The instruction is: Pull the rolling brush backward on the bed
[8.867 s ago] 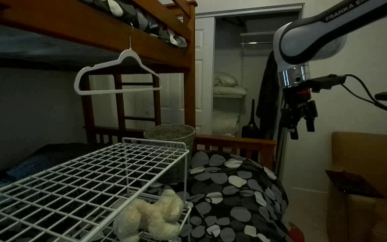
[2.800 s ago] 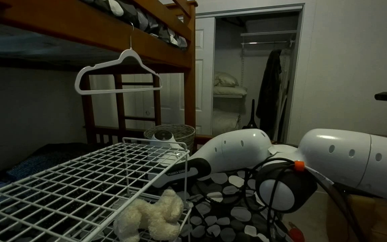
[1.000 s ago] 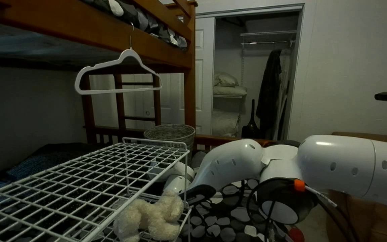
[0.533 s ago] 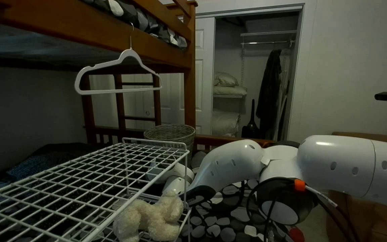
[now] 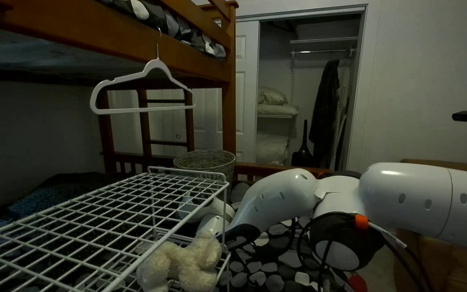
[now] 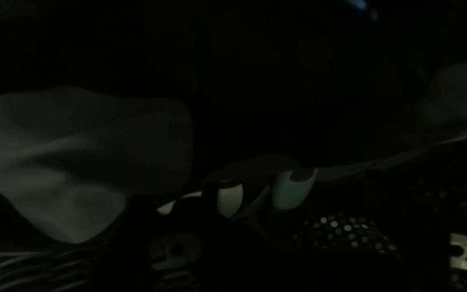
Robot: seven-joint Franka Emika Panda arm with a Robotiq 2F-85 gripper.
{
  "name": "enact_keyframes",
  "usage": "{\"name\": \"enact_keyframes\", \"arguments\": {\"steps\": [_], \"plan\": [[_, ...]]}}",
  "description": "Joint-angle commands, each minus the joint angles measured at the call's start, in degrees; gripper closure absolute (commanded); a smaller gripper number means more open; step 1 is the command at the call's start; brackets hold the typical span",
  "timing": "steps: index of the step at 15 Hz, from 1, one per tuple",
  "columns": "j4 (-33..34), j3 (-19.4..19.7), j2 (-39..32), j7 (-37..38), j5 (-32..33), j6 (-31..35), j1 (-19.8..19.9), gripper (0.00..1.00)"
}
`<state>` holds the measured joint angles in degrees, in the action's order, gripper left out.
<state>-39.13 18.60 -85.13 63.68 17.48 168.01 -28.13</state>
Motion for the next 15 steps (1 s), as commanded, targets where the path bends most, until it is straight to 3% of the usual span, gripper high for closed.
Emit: {"name": "enact_keyframes", "arguments": {"steps": [1, 2, 5, 7, 10, 12, 13, 14, 15], "plan": [[-1.5, -2.6, 0.0, -1.7, 1.0, 3.2, 0.3, 0.00], [-1.6, -3.2, 0.0, -2.5, 1.1, 3.5, 0.5, 0.01], [-1.7, -5.2, 0.0, -5.7, 1.0, 3.8, 1.0, 0.17], [-1.8, -5.7, 0.0, -7.4, 1.1, 3.6, 1.2, 0.32], [-1.8, -6.2, 0.0, -9.6, 1.0, 2.5, 1.3, 0.35], [-1.8, -6.2, 0.0, -10.8, 1.0, 2.2, 1.4, 0.47], [-1.8, -5.9, 0.0, -11.2, 1.0, 2.1, 1.3, 0.56], [-1.9, -6.1, 0.0, -11.6, 0.9, 2.1, 1.3, 0.73], [-1.9, -6.1, 0.0, -12.0, 0.9, 2.0, 1.3, 0.81]]}}
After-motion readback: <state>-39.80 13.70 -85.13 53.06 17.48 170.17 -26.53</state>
